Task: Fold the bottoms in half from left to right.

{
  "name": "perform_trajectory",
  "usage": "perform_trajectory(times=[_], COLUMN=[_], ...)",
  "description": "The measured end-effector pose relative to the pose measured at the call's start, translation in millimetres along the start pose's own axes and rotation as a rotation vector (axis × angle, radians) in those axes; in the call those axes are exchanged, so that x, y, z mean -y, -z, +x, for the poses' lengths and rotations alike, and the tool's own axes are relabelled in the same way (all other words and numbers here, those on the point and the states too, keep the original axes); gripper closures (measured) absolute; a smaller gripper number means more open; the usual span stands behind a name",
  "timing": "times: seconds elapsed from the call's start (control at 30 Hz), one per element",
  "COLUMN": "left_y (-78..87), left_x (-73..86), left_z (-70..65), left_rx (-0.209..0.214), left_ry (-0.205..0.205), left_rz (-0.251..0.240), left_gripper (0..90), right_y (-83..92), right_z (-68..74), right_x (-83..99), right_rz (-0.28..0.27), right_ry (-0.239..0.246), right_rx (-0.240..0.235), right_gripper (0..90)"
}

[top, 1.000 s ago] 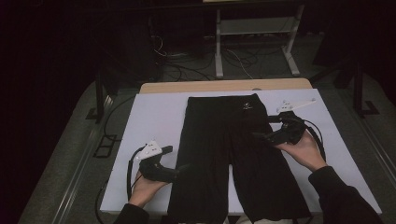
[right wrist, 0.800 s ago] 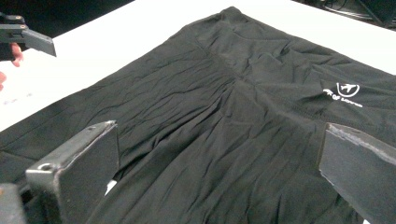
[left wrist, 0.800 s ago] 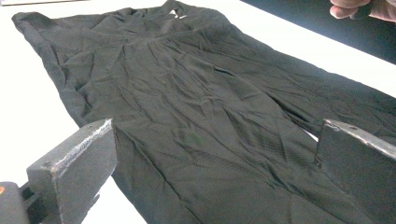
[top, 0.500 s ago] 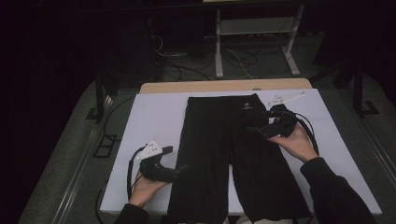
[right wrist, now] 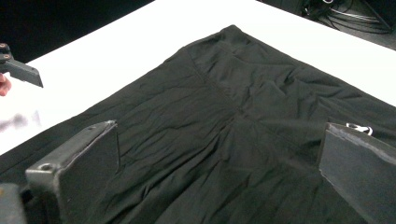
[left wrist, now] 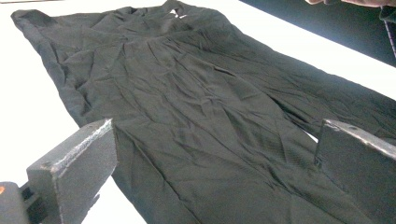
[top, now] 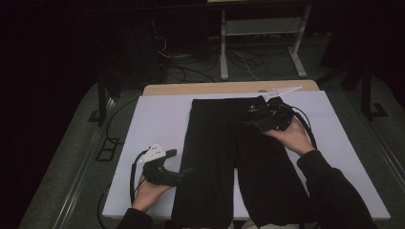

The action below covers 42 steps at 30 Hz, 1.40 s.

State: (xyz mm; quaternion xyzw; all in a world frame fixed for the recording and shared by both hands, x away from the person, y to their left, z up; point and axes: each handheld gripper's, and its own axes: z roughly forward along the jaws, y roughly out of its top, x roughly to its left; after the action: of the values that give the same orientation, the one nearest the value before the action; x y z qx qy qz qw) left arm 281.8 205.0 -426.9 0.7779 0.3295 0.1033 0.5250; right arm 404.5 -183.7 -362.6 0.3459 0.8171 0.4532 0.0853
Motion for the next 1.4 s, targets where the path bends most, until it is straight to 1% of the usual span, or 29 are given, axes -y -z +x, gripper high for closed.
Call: perform_trajectory(times=[0.03, 0.07, 0.23, 0.5, 0.7, 0.77, 0.87, 1.03, 1.07, 1.17, 1.2, 1.3, 1.4], left_y=[0.0, 0.1, 0.7, 0.7, 0.8, 0.8, 0.8, 1.0, 1.1, 1.2, 1.1, 1.2, 1.7], left_x=[0.0, 0.0, 0.1, 0.0, 0.1, 0.1, 0.2, 0.2, 0.1, 0.1, 0.2, 0.1, 0.0], left_z=[0.0, 0.0, 0.6, 0.5, 0.4, 0.4, 0.3, 0.3, 0.4, 0.4, 0.1, -0.1, 0.4], left_rx=[0.0, 0.0, 0.001, 0.004, 0.005, 0.006, 0.007, 0.006, 0.007, 0.008, 0.009, 0.01, 0.012], left_ry=[0.0, 0.0, 0.007, 0.006, 0.005, 0.005, 0.007, 0.01, 0.01, 0.009, 0.011, 0.012, 0.011], left_rz=[0.0, 0.001, -0.008, -0.008, -0.008, -0.008, -0.009, -0.012, -0.012, -0.012, -0.014, -0.016, -0.016], left_gripper=[0.0, 0.0, 0.0, 0.0, 0.0, 0.0, 0.0, 0.0, 0.0, 0.0, 0.0, 0.0, 0.0], right_y=[0.0, -4.4, -13.2, -26.7, -36.2, -37.6, -45.3, -52.1, -56.3, -59.3, -63.3, -66.7, -73.6], right_z=[0.0, 1.4, 3.7, 6.8, 7.4, 7.4, 7.7, 8.4, 8.8, 9.1, 9.8, 9.8, 10.2], right_x=[0.0, -3.4, -10.4, -23.0, -32.9, -33.7, -38.5, -42.6, -45.2, -47.4, -50.5, -53.1, -60.1], right_rz=[0.0, 0.007, 0.018, 0.035, 0.04, 0.041, 0.051, 0.056, 0.06, 0.061, 0.067, 0.072, 0.077], right_ry=[0.0, 0.005, 0.015, 0.027, 0.034, 0.035, 0.042, 0.044, 0.049, 0.051, 0.048, 0.058, 0.06], right_rx=[0.0, -0.003, -0.006, -0.011, -0.014, -0.015, -0.017, -0.02, -0.022, -0.023, -0.024, -0.023, -0.02], right_gripper=[0.0, 0.0, 0.0, 0.0, 0.0, 0.0, 0.0, 0.0, 0.0, 0.0, 0.0, 0.0, 0.0])
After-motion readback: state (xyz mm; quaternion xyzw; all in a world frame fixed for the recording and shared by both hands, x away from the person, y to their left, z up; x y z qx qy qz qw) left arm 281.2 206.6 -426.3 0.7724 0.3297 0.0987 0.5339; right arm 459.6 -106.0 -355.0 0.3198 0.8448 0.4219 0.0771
